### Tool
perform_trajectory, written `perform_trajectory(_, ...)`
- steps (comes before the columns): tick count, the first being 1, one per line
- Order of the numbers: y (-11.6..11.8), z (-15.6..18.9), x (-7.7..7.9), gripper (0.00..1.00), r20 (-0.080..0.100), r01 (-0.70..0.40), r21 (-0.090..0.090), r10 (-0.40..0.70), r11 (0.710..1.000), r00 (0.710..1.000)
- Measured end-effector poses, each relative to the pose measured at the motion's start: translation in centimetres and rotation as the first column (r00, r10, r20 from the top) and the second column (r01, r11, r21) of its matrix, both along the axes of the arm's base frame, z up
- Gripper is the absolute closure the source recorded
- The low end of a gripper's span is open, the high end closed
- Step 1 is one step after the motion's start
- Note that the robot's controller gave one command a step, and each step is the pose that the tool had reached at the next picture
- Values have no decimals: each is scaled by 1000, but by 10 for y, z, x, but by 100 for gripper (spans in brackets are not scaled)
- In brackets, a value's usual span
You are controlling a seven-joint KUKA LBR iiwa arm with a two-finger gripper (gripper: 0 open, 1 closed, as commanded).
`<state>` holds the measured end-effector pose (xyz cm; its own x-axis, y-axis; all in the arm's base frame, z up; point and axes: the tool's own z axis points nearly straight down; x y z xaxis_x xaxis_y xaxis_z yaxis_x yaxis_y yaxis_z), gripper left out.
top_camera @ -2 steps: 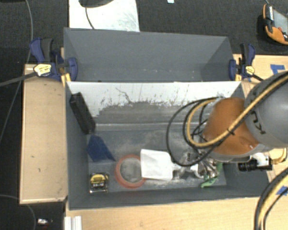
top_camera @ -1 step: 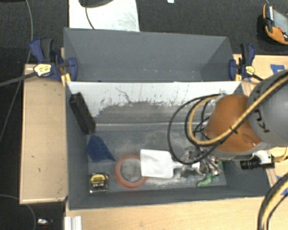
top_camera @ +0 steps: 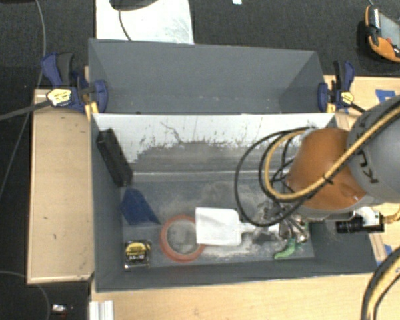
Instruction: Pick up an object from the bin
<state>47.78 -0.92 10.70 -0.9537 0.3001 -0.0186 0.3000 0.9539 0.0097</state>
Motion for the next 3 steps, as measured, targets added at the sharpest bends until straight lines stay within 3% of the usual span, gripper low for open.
perform_trajectory(2,0,24,0,100,-1,0,0,0,1000,1000)
perform_trajectory(3,0,58,0,100,-1,-2,0,2,1000,1000)
